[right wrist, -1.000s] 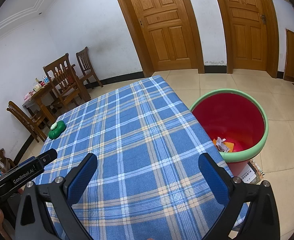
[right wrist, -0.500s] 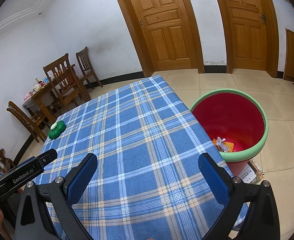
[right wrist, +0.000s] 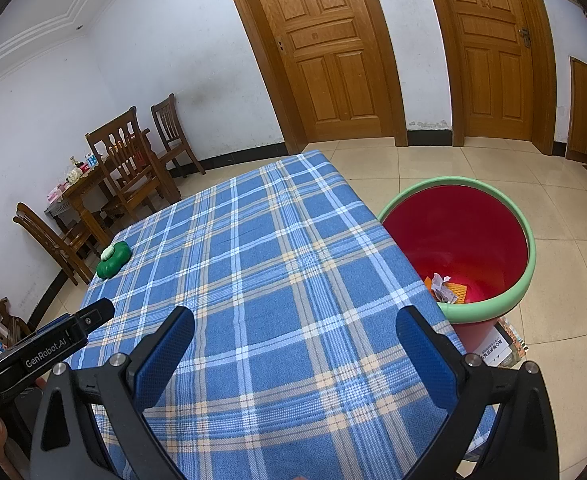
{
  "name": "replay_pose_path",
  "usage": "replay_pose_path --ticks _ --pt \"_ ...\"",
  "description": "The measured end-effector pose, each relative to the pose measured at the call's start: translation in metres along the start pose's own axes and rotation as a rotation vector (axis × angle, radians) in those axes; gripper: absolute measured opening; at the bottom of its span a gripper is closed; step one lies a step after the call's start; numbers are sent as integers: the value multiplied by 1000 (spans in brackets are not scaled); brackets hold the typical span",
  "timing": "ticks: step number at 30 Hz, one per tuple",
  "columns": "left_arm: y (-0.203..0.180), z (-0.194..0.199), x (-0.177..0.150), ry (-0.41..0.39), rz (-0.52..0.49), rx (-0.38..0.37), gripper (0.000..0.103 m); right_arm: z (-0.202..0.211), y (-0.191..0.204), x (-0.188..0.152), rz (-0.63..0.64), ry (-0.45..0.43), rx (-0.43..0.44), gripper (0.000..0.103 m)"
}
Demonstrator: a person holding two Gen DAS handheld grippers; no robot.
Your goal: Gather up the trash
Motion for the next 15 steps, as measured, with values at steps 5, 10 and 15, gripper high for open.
replay_pose_path --ticks 5,10,15 --pt "-1 0 0 1 1 -1 82 0 0 0 1 1 0 103" --pt "-1 0 0 1 0 -1 82 0 0 0 0 1 0 103" --pt "0 0 0 0 0 -1 82 0 0 0 0 0 0 103"
Point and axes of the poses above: each gripper's, at about its wrist camera, not at the fingertips, and z roughly against the way its jaws point, y to its left, x to its top, the point moved 8 cm from there along -z, roughly the way its jaws point, and after that the axes turned 1 degree about -y, right-handed, at the moved point
